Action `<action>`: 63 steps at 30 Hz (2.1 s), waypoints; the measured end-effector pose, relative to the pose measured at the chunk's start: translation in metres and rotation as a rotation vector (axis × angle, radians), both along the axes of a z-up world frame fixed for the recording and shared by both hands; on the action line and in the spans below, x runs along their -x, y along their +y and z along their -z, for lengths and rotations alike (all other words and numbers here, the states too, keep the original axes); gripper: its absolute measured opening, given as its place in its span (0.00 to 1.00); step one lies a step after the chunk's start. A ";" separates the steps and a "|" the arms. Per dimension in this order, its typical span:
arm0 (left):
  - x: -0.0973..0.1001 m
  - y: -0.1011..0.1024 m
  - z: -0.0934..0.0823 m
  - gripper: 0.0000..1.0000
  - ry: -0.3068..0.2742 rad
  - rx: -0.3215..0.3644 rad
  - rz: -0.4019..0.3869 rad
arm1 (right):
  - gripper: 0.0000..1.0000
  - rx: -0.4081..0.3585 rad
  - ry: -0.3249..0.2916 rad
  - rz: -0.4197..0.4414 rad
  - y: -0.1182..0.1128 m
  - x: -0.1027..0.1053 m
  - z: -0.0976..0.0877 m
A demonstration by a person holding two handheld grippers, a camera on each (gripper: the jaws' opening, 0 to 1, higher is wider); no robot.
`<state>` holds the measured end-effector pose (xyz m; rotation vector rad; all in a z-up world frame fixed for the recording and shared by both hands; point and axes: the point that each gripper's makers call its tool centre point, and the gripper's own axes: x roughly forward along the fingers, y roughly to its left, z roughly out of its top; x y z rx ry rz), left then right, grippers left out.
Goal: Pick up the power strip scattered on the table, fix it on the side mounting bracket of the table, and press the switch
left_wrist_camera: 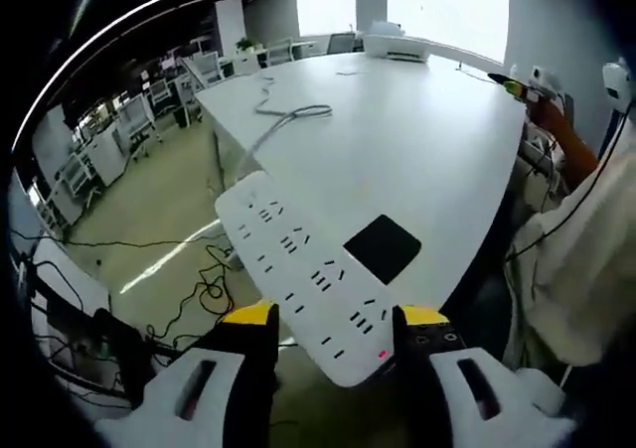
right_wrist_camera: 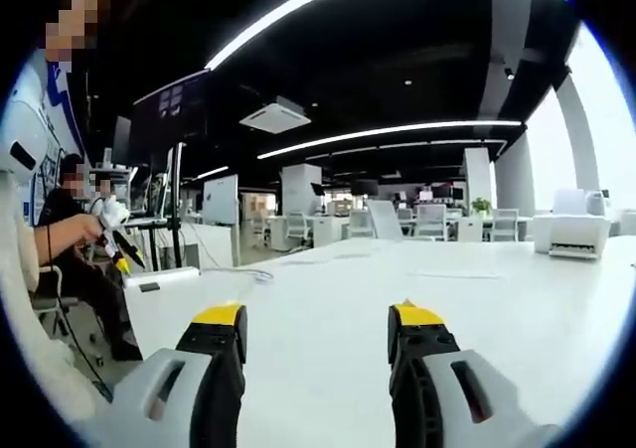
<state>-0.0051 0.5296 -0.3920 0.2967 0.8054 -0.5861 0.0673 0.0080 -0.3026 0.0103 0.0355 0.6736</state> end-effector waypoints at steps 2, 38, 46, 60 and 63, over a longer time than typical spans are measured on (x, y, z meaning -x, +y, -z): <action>-0.001 -0.001 0.001 0.50 0.006 -0.002 0.010 | 0.53 -0.003 0.001 0.001 0.000 0.000 0.000; -0.006 -0.005 0.009 0.47 0.163 0.055 0.093 | 0.51 -0.005 0.011 -0.004 0.006 -0.004 0.001; -0.005 -0.004 0.009 0.47 0.175 0.052 0.112 | 0.51 0.001 0.014 -0.007 0.007 -0.004 0.001; -0.005 -0.006 0.010 0.47 0.229 -0.028 0.113 | 0.51 0.006 0.013 -0.011 0.010 -0.004 -0.001; -0.006 -0.006 0.010 0.47 0.243 -0.041 0.117 | 0.51 0.005 0.015 -0.013 0.012 -0.005 0.000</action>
